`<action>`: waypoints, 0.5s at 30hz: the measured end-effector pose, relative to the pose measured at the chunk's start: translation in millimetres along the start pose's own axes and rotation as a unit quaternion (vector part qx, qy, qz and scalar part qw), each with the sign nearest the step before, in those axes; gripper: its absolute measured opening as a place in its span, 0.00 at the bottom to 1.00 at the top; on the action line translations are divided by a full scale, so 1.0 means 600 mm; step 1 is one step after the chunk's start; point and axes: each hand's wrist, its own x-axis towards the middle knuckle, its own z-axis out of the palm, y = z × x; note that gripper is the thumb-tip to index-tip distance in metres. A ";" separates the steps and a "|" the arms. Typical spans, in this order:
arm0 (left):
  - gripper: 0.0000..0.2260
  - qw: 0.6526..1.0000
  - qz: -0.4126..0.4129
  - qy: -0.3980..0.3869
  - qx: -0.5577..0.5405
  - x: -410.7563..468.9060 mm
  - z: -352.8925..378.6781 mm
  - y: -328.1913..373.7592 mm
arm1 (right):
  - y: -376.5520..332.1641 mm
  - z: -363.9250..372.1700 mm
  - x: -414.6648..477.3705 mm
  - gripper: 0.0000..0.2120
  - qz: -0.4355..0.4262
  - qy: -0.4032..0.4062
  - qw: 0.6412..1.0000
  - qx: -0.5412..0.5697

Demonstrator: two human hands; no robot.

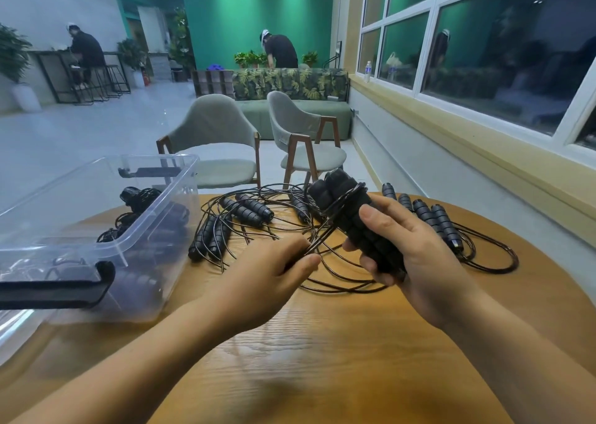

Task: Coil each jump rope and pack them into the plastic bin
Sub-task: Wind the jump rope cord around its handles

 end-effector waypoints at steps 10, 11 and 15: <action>0.12 0.998 -0.002 -0.026 0.055 0.000 -0.009 -0.005 | 0.009 -0.028 0.011 0.21 -0.017 0.042 0.949 -0.311; 0.13 0.998 0.001 -0.031 0.061 0.000 -0.009 -0.005 | 0.008 -0.030 0.011 0.23 -0.003 0.026 0.939 -0.342; 0.13 0.995 0.023 -0.041 0.084 0.001 -0.012 -0.009 | 0.000 -0.039 0.011 0.24 0.058 -0.059 0.910 -0.407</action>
